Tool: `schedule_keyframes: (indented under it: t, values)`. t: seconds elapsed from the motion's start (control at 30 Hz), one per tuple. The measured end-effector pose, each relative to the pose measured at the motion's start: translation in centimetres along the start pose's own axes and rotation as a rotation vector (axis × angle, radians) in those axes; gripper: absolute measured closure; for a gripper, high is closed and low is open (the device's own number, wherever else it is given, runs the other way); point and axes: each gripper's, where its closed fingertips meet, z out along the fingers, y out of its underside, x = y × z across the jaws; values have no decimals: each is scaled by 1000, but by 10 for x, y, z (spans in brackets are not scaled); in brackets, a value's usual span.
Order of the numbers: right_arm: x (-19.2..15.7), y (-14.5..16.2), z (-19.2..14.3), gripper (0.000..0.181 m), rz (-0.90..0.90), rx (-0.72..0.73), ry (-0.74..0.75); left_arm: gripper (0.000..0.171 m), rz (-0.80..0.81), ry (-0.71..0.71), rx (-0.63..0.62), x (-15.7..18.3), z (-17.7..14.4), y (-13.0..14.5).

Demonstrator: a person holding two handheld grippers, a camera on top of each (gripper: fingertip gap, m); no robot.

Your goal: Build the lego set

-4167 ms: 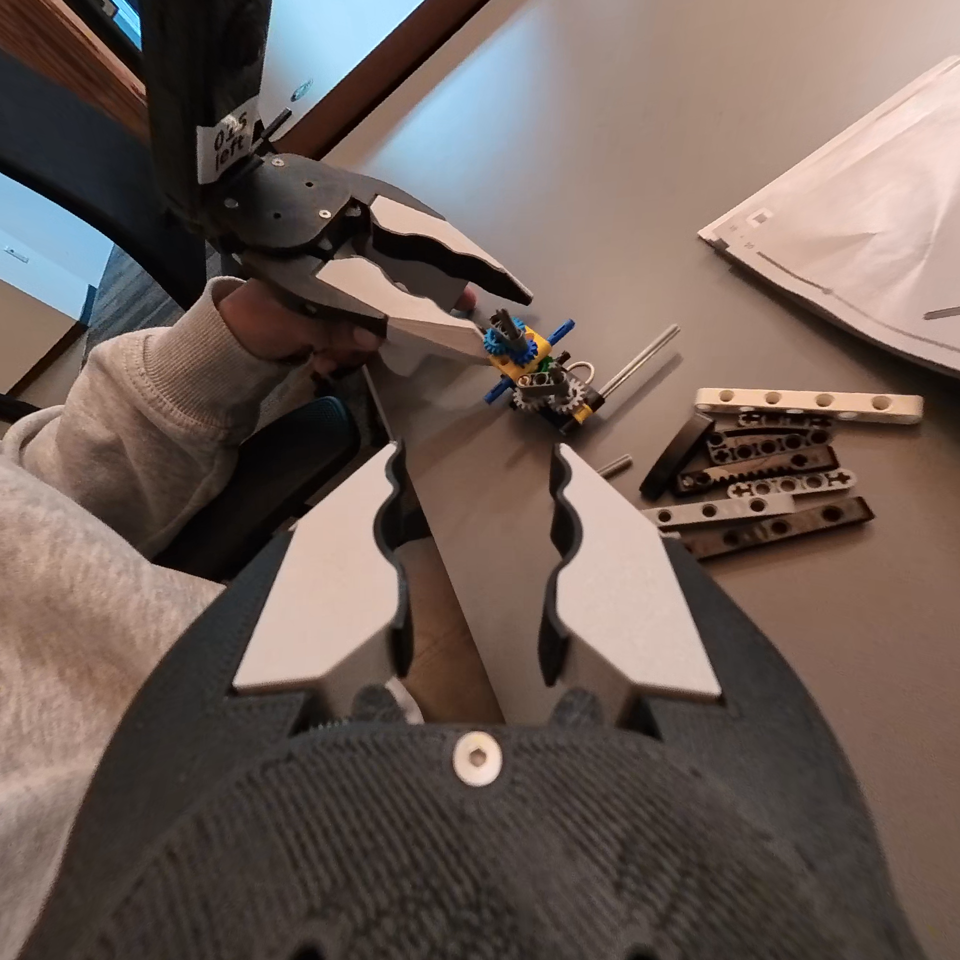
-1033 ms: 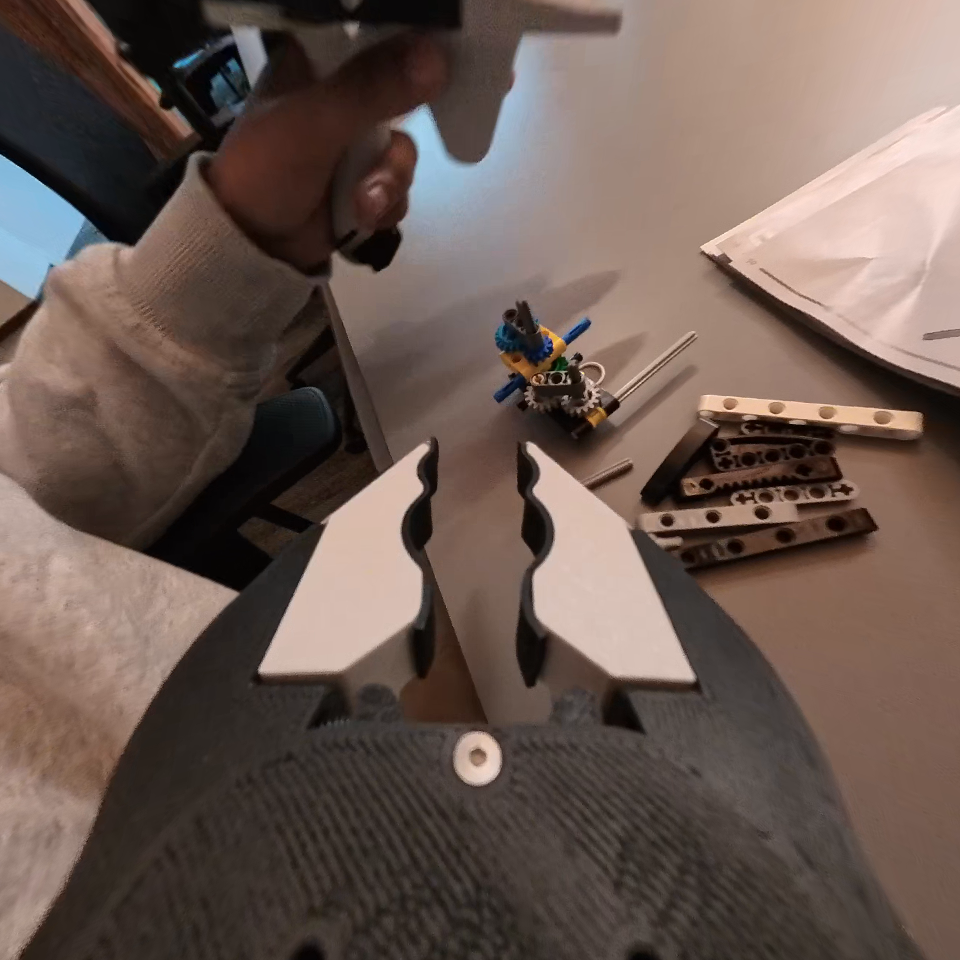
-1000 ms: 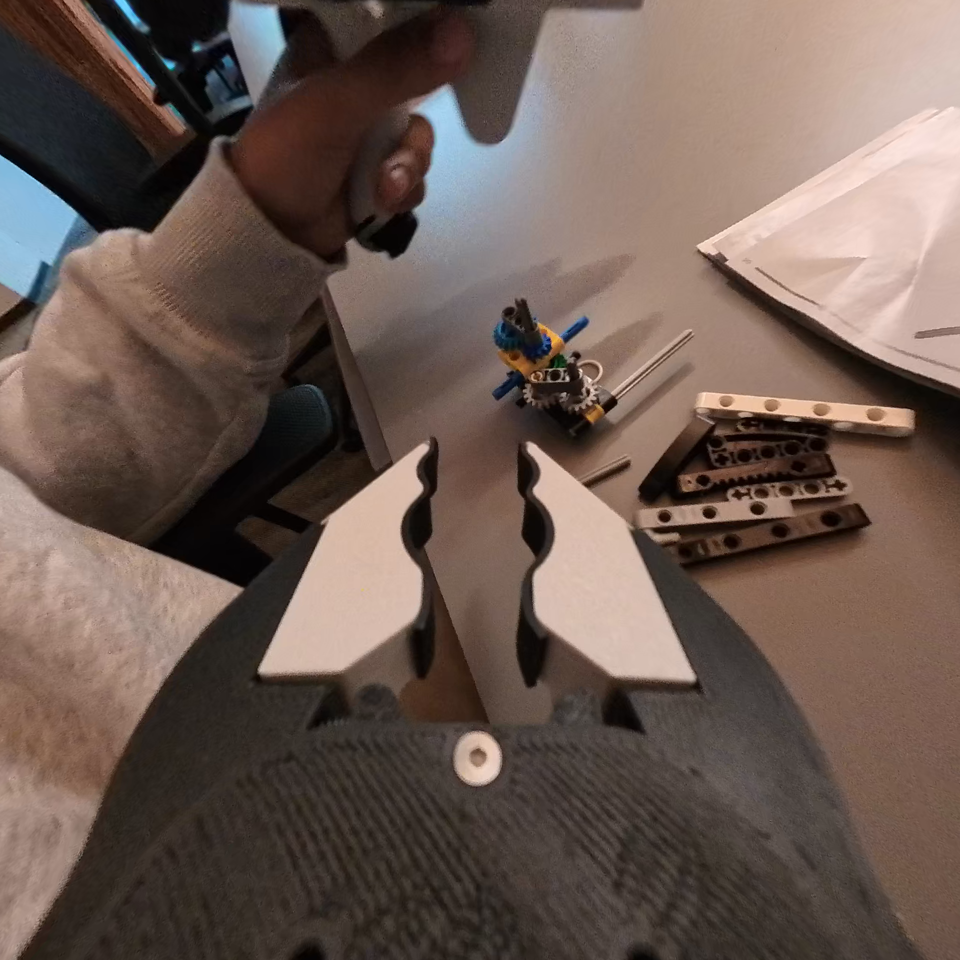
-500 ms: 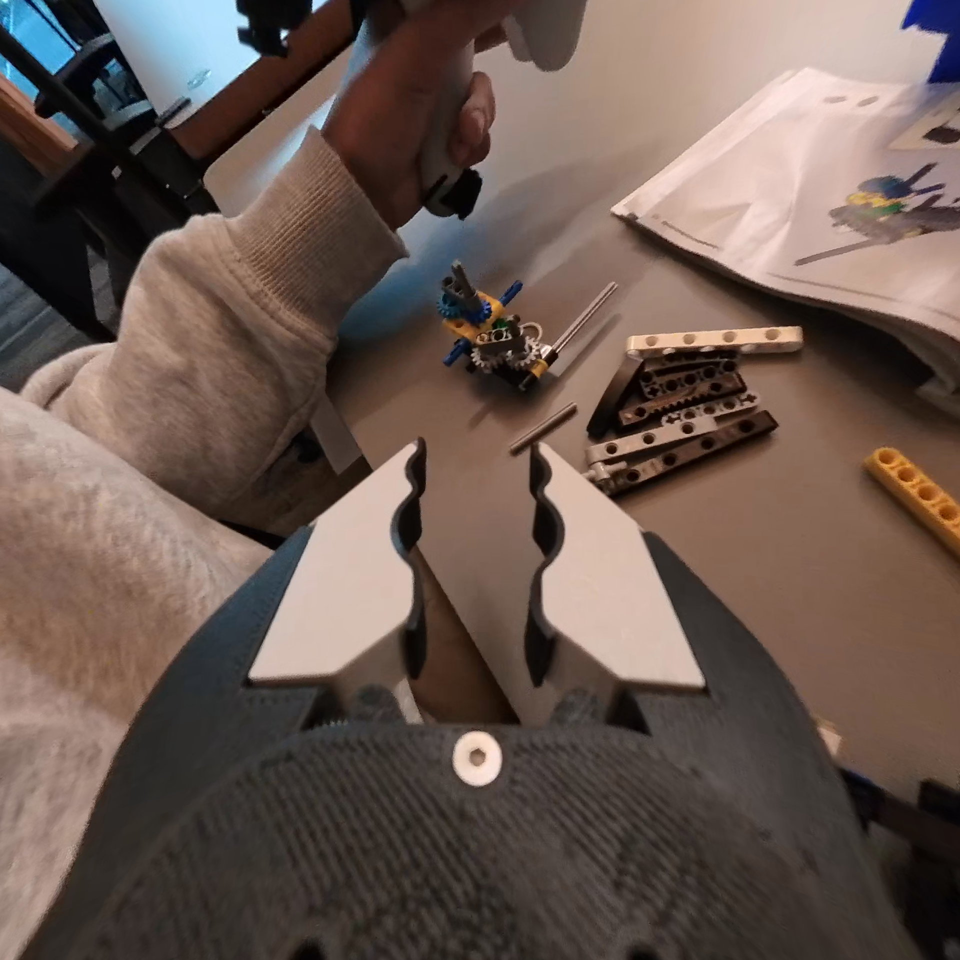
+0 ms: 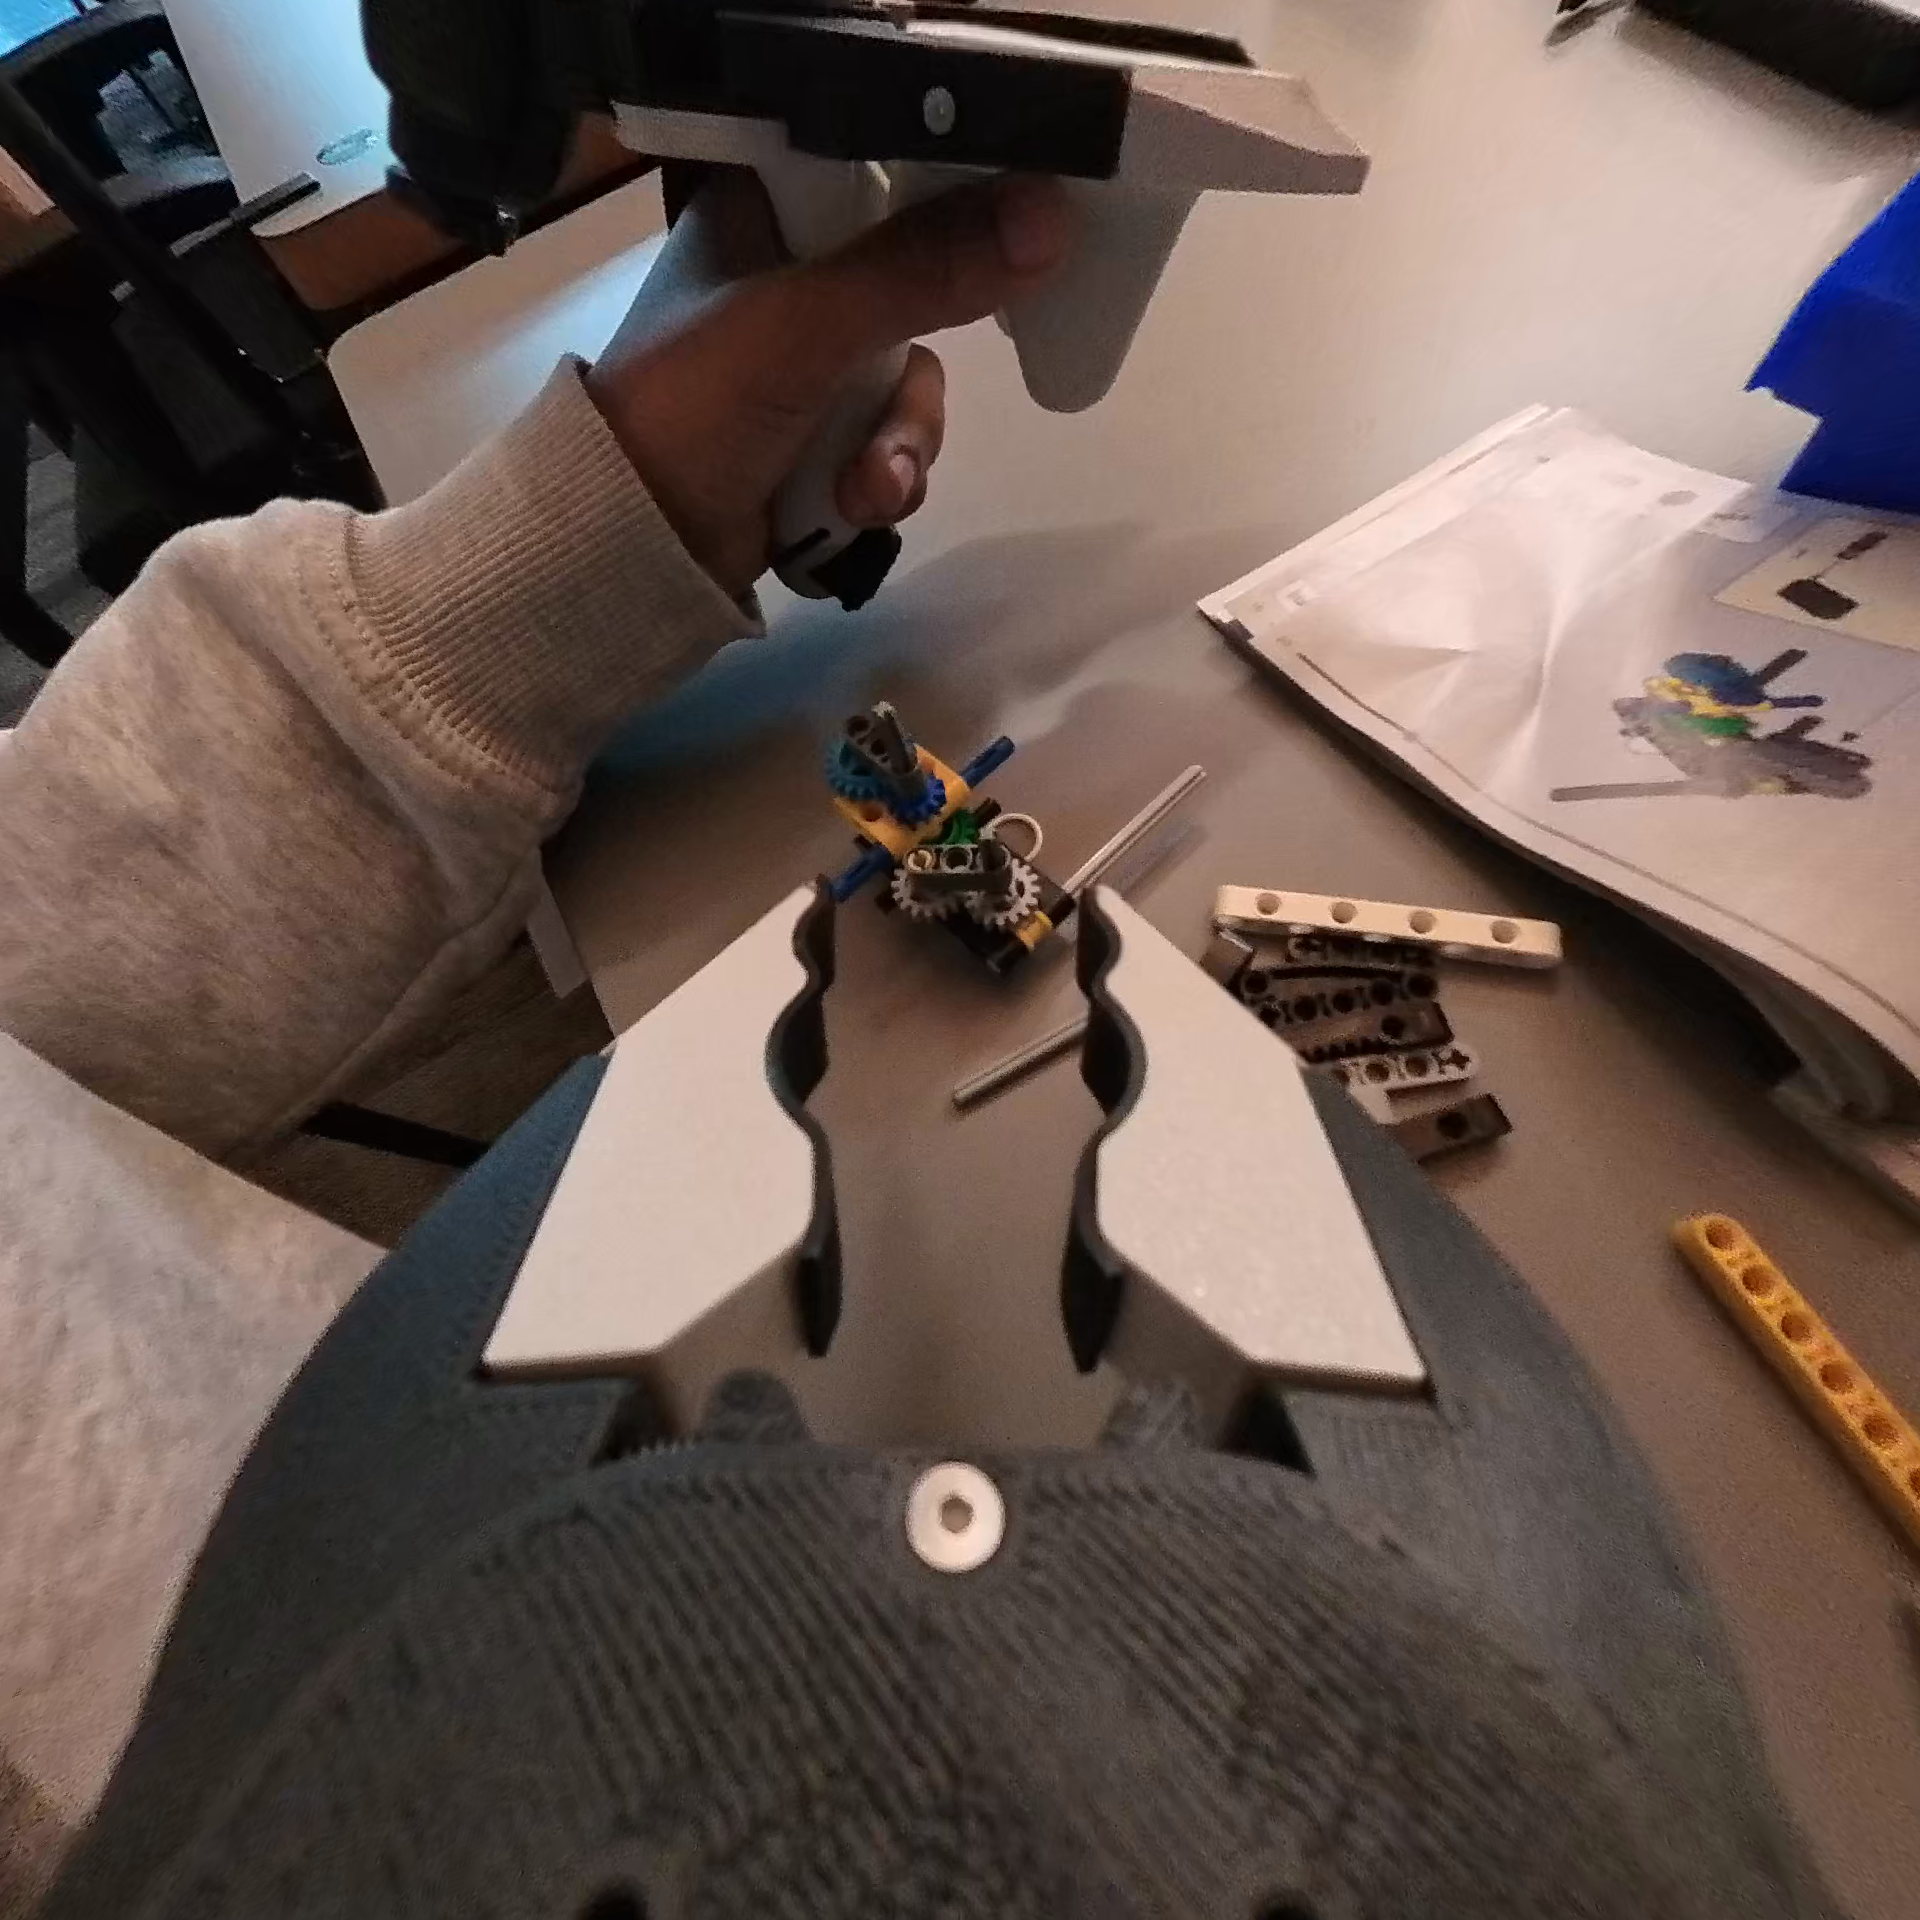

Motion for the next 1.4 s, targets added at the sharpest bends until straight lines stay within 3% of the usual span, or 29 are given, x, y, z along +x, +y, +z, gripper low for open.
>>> schedule_keyframes:
  t: [0.43, 1.4]
  values:
    - [1, 10, 18, 131, -25, -79, -22, 134, -42, 20, 3, 0, 0, 0]
    - [-5, 22, 24, 129, 23, -118, -79, 134, -36, 21, -9, 1, 1, 3]
